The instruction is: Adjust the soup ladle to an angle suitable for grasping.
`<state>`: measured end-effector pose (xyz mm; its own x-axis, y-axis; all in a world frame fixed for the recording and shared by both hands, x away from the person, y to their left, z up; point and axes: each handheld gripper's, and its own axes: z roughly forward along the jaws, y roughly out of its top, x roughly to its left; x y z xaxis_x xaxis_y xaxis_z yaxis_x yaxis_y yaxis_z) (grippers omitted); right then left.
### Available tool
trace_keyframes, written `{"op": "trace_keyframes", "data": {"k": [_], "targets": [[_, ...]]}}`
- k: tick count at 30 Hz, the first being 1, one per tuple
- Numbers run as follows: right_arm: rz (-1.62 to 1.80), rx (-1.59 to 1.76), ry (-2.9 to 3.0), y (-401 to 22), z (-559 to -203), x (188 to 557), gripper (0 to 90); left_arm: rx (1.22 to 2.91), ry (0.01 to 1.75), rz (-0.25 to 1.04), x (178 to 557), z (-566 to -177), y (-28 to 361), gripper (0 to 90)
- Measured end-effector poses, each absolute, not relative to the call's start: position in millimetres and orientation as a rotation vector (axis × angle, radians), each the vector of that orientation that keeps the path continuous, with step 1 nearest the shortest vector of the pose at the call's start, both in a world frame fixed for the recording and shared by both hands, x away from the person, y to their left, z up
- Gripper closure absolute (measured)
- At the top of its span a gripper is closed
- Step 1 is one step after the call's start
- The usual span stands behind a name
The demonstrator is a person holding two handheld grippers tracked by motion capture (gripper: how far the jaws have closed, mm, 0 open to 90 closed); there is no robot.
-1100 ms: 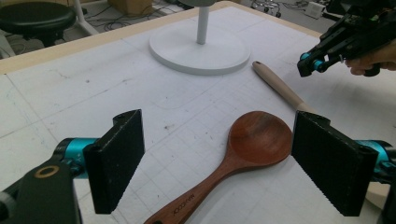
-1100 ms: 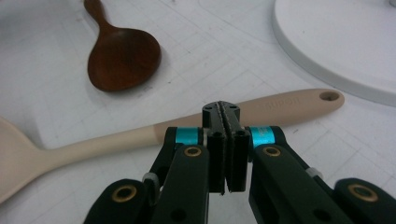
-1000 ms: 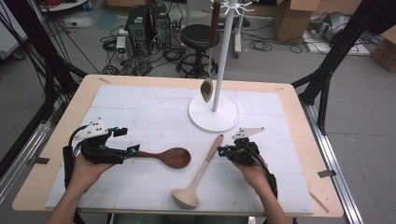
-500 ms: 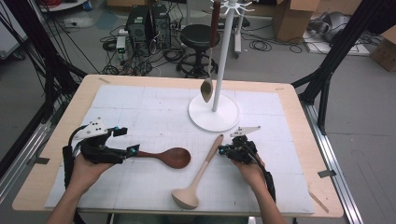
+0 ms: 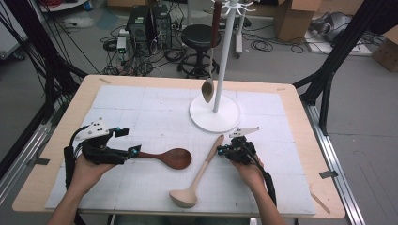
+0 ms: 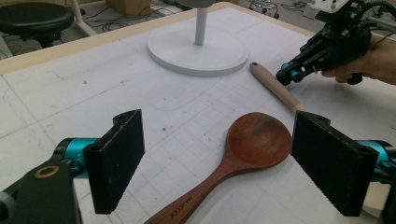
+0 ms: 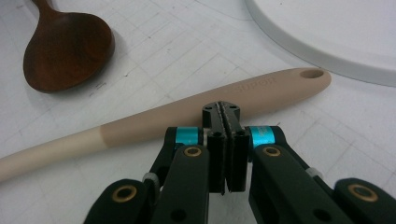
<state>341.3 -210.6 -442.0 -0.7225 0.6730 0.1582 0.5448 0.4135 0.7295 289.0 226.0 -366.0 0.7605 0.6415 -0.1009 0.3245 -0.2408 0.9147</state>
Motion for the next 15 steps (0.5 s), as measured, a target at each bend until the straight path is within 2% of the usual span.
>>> {"op": "trace_keyframes", "data": {"k": [15], "targets": [[1.248, 1.049, 2.523, -207.6, -434.1, 332.8, 89.6, 1.846, 0.745, 0.354, 288.9, -365.8, 225.6, 18.4]]}}
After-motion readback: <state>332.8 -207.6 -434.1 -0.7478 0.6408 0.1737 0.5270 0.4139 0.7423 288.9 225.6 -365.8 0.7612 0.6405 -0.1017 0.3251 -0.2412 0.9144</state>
